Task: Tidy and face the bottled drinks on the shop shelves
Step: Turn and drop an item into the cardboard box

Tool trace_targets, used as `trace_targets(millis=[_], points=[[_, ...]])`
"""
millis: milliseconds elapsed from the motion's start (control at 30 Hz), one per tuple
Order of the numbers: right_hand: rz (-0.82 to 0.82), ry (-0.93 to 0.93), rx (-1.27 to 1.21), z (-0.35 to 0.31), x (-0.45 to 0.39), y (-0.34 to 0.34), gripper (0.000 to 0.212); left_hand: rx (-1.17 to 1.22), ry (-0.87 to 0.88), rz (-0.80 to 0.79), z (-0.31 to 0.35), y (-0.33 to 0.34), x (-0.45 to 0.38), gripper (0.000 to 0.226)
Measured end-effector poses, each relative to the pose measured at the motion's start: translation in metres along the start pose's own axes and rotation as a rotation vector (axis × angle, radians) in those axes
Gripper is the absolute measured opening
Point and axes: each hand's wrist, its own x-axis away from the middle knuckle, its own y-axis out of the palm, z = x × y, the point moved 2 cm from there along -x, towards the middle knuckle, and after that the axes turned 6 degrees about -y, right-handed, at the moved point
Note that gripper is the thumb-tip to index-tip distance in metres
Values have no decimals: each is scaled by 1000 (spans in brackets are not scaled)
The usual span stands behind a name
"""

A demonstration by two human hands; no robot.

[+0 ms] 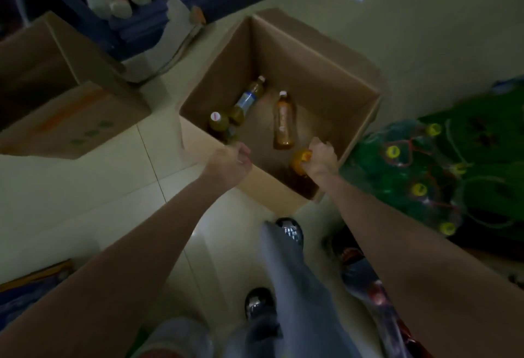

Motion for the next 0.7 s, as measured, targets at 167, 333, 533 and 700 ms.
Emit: trace_targets(millis=[167, 333, 533, 700], points=[[-13, 87, -151, 14, -37, 35, 25, -50, -2, -24, -12, 26, -30, 25], [-3, 128, -245, 17, -24, 1, 25, 28, -64, -12, -6, 12, -14, 29], [43, 150, -398, 16, 27, -66, 25, 108, 23, 38, 34, -22, 43, 27], [65, 44, -476, 2, 128, -142, 11, 81, 123, 60, 85, -47, 138, 27]])
